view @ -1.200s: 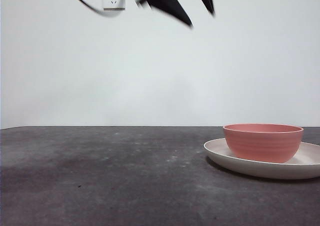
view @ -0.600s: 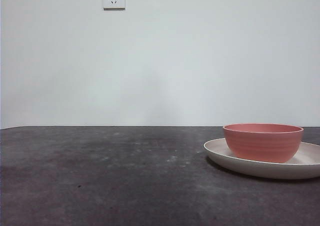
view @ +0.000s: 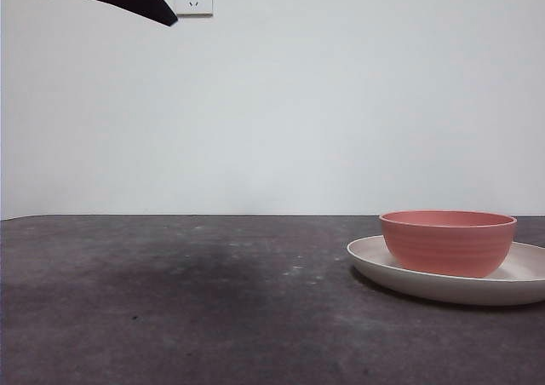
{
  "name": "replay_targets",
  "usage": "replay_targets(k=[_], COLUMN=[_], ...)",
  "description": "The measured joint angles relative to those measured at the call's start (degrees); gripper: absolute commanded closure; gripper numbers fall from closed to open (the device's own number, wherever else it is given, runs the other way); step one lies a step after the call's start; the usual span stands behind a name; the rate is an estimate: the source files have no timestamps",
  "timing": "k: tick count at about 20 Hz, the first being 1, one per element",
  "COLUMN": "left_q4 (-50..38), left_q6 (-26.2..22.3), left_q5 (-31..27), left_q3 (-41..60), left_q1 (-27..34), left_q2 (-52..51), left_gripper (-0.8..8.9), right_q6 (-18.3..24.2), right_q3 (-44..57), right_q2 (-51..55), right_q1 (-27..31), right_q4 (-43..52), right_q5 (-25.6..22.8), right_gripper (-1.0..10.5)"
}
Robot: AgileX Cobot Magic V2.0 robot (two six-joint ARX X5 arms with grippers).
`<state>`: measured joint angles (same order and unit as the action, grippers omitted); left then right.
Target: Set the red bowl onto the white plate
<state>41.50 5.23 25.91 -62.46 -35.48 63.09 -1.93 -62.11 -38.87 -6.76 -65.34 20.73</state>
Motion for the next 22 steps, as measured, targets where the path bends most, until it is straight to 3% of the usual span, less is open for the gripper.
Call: replay_targets(k=[3, 6, 13, 16, 22], left_q4=[0.5, 1.2, 3.5, 4.2, 4.5], left_q6=[-0.6, -0.9, -0.9, -0.9, -1.3], left_q5=[4.3, 4.3, 4.3, 4.3, 4.3], left_q3=[0.4, 0.4, 0.4, 0.4, 0.4], left_q1=[0.0, 0.0, 0.0, 0.0, 0.0], left_q2=[-3.1, -4.5, -5.0, -5.0, -5.5], left_gripper=[5.56, 5.56, 5.56, 5.56, 5.56], right_q6=[0.0, -0.3, -4.4, -4.5, -4.3], right_q3=[1.0, 2.8, 3.5, 6.0, 8.3], right_q2=[0.0, -0.1, -4.0, -9.3, -22.9], right_q1=[0.0, 0.0, 2.4, 6.2, 15.5], right_q4=[0.0, -0.1, 4.1, 10.1, 21.2], right_q5=[0.0, -0.2, -11.8, -11.3, -1.9], right_gripper=[5.5, 5.5, 5.5, 5.5, 5.6])
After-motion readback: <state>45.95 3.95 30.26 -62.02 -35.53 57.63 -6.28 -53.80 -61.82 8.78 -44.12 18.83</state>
